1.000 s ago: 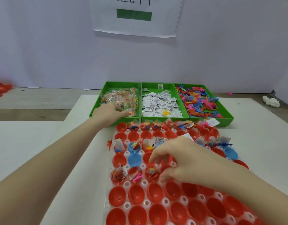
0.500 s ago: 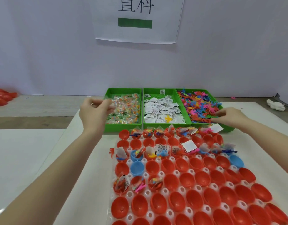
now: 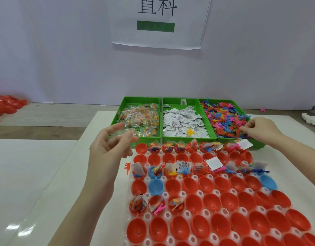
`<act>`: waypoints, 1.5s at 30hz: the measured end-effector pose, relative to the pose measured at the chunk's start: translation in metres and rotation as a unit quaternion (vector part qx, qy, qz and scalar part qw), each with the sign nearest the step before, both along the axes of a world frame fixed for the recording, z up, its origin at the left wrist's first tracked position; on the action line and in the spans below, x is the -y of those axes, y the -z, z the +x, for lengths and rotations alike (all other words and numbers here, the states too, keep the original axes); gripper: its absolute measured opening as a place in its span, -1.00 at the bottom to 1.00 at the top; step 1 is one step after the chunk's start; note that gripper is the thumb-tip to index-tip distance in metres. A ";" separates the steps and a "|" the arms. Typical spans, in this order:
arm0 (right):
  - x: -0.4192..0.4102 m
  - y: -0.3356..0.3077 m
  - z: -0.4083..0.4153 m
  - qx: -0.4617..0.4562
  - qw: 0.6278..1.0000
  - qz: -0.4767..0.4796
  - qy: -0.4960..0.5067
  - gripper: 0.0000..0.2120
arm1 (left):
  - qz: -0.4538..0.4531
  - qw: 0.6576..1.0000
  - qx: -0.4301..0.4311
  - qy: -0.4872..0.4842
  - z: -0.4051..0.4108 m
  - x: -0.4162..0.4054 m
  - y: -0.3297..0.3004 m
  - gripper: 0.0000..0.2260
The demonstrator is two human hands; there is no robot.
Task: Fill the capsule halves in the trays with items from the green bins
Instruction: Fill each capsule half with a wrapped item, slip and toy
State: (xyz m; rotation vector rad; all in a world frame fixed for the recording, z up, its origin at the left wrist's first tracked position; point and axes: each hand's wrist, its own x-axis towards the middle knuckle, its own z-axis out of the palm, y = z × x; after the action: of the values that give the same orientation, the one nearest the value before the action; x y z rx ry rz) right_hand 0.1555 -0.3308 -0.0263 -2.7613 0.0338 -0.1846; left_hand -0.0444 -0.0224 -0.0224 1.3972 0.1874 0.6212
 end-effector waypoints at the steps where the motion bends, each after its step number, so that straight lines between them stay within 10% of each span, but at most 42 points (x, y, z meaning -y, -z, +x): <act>1: -0.001 0.000 -0.001 0.032 0.999 0.004 0.002 -0.77 | -0.012 1.000 0.001 -0.005 -0.002 0.000 0.002 -0.86; 8: -0.015 -0.009 0.005 0.044 0.951 0.301 0.059 -0.83 | -0.038 0.999 0.000 -0.029 -0.010 -0.009 0.014 -0.88; 18: -0.129 -0.026 -0.008 -0.098 0.890 0.438 -0.084 -0.65 | -0.033 0.998 0.000 -0.053 -0.010 -0.011 0.020 -0.87; 31: -0.176 -0.004 -0.005 -0.075 0.970 0.112 -0.203 -0.75 | -0.031 0.997 -0.002 -0.065 -0.011 -0.009 0.018 -0.87; 45: -0.172 -0.002 -0.012 0.069 0.943 -0.149 -0.290 -0.65 | -0.039 0.997 0.006 -0.066 -0.013 -0.007 0.015 -0.88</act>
State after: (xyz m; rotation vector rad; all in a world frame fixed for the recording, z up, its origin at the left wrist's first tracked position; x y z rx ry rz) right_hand 0.1437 -0.1588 -0.0245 -2.8988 -0.8999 -0.2366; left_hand -0.0572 -0.0157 -0.0378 1.3138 0.2938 0.7236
